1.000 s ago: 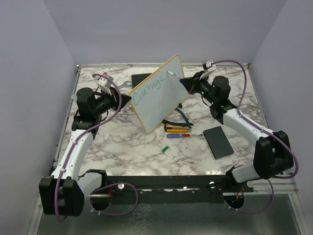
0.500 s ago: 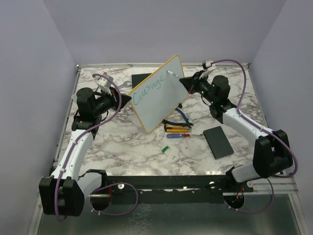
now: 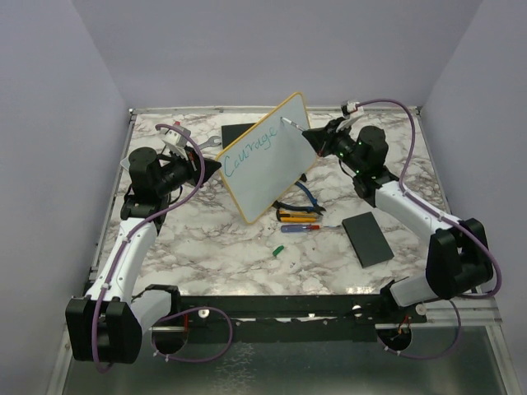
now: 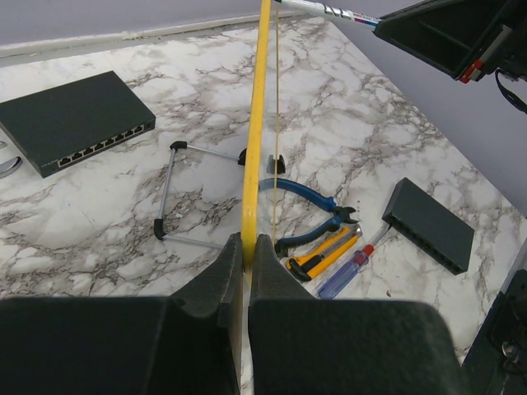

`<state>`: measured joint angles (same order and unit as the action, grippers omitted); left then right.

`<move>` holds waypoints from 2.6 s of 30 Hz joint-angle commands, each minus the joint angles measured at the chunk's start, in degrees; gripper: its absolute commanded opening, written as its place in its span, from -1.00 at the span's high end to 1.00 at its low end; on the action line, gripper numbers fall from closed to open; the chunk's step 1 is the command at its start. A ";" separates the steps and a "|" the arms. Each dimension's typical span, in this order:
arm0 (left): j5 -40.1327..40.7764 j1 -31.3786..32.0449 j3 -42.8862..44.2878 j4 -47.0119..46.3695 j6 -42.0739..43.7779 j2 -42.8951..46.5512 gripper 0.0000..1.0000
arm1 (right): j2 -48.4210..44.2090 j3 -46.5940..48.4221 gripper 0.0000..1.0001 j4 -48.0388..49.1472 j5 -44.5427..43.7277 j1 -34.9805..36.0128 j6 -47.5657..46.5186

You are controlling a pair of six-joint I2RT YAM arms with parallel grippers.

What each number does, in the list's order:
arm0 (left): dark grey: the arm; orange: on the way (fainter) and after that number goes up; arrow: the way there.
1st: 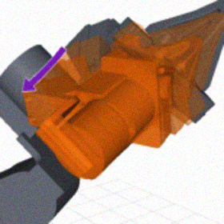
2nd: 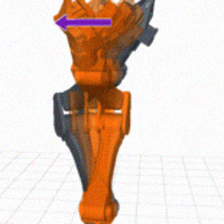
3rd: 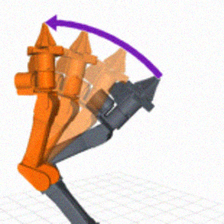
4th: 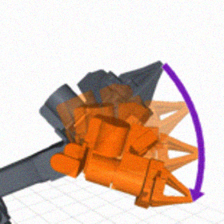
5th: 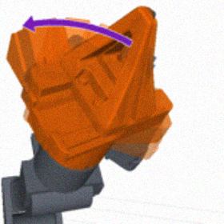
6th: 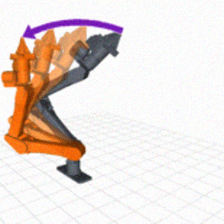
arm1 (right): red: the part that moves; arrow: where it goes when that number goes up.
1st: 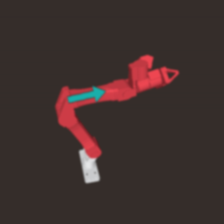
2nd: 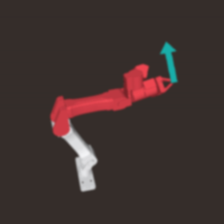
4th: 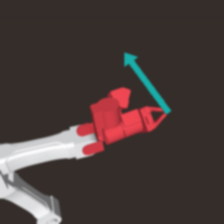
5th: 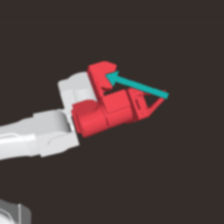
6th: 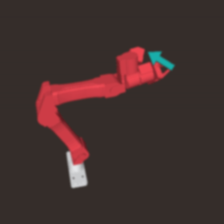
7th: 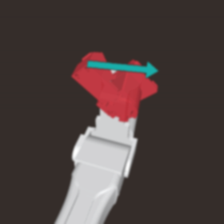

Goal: Write a sentence on the whiteboard

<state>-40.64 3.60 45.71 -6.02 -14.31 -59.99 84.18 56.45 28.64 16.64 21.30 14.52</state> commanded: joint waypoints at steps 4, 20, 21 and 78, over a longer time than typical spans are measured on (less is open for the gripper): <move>-0.05 -0.14 -0.68 -1.58 1.00 1.48 1.00 | -5.73 -1.67 0.99 0.44 -3.99 0.02 -0.92; -0.22 -0.12 -0.89 -1.54 0.97 1.76 1.00 | -1.97 -0.25 0.99 -1.96 -4.63 0.06 -1.68; -0.20 -0.15 -0.89 -1.54 1.03 1.80 1.00 | -1.67 -0.10 0.99 -1.94 -4.46 0.06 -1.61; -0.40 -0.07 -0.89 -1.74 1.02 1.58 1.00 | 2.24 2.59 0.99 -1.27 -5.72 0.01 -1.41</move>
<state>-40.66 3.60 45.47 -6.04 -14.33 -59.64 84.90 57.17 27.35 12.88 21.30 13.45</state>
